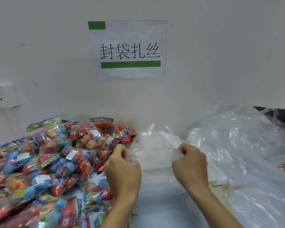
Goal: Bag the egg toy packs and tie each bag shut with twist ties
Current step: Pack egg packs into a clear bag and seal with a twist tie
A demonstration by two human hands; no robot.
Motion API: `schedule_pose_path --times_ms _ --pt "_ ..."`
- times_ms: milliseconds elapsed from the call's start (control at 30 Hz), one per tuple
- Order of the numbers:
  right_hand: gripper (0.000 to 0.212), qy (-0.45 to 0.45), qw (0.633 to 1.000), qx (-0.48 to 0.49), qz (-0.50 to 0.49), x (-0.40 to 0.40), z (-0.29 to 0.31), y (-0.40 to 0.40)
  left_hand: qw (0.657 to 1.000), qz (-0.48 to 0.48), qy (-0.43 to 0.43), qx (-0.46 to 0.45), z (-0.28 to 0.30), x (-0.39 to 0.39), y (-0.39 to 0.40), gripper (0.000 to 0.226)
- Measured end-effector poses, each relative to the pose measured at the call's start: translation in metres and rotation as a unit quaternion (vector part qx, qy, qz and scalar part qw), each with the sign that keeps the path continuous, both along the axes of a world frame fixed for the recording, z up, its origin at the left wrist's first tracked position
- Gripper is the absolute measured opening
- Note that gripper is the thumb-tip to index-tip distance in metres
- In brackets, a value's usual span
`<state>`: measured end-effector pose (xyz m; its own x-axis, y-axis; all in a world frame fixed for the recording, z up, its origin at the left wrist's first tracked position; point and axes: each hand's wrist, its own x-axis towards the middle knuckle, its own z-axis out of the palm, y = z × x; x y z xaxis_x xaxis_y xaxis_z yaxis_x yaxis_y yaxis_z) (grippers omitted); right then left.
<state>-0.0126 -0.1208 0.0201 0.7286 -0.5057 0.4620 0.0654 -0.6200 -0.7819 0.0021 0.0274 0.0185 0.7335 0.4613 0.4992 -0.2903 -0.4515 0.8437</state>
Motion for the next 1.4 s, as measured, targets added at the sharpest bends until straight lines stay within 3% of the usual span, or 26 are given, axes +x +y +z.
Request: schedule_pose_path --times_ms 67,167,300,400,500,600,667,800,900,967,1033,1133,1233,1400 --pt "0.033 -0.037 0.997 0.048 -0.041 0.001 0.003 -0.007 1.0 0.014 -0.009 -0.021 0.001 0.001 0.003 0.037" --pt "0.029 -0.051 0.995 0.078 -0.027 0.002 0.005 -0.008 0.999 -0.045 0.014 0.027 -0.002 0.0 0.001 0.027" --pt "0.027 -0.034 0.997 0.057 0.038 0.003 0.002 -0.008 0.981 -0.025 -0.025 0.193 -0.001 -0.002 -0.001 0.062" --pt "0.035 -0.028 0.989 -0.018 0.142 0.0 0.002 -0.002 0.971 -0.037 -0.027 0.233 0.001 -0.008 -0.004 0.04" --pt "0.044 -0.015 0.973 -0.061 0.221 -0.003 0.001 0.003 0.99 -0.026 0.01 0.141 0.001 -0.007 -0.001 0.032" --pt "0.045 -0.053 0.986 -0.034 0.153 -0.001 0.002 -0.003 1.0 0.024 0.007 0.006 0.005 -0.002 0.006 0.034" --pt "0.036 -0.062 0.994 -0.033 0.082 -0.001 0.004 -0.007 0.999 0.036 -0.006 -0.021 0.007 -0.002 0.006 0.032" --pt "0.026 0.078 0.995 -0.007 0.066 -0.001 0.004 -0.01 1.0 0.004 -0.011 -0.014 0.005 -0.003 0.002 0.034" --pt "0.022 0.114 0.988 0.026 0.104 -0.001 0.002 -0.008 0.997 -0.02 0.03 0.065 0.003 -0.005 0.002 0.054" --pt "0.019 0.084 0.991 0.018 0.103 -0.001 0.003 -0.007 0.981 0.007 0.038 0.192 0.001 -0.007 0.001 0.082" --pt "0.026 0.052 0.993 0.011 0.109 -0.003 0.005 -0.006 0.956 0.035 0.019 0.291 -0.002 -0.006 -0.002 0.093" --pt "0.038 0.022 0.985 0.015 0.171 -0.006 0.01 -0.006 0.936 0.046 0.0 0.35 -0.002 -0.006 -0.003 0.063" --pt "0.043 0.013 0.978 -0.003 0.206 -0.008 0.01 -0.003 0.941 0.015 0.064 0.332 -0.003 -0.005 -0.001 0.027" --pt "0.043 -0.004 0.995 0.012 0.1 -0.003 0.007 -0.015 0.972 -0.001 0.032 0.231 -0.001 -0.002 0.005 0.032"
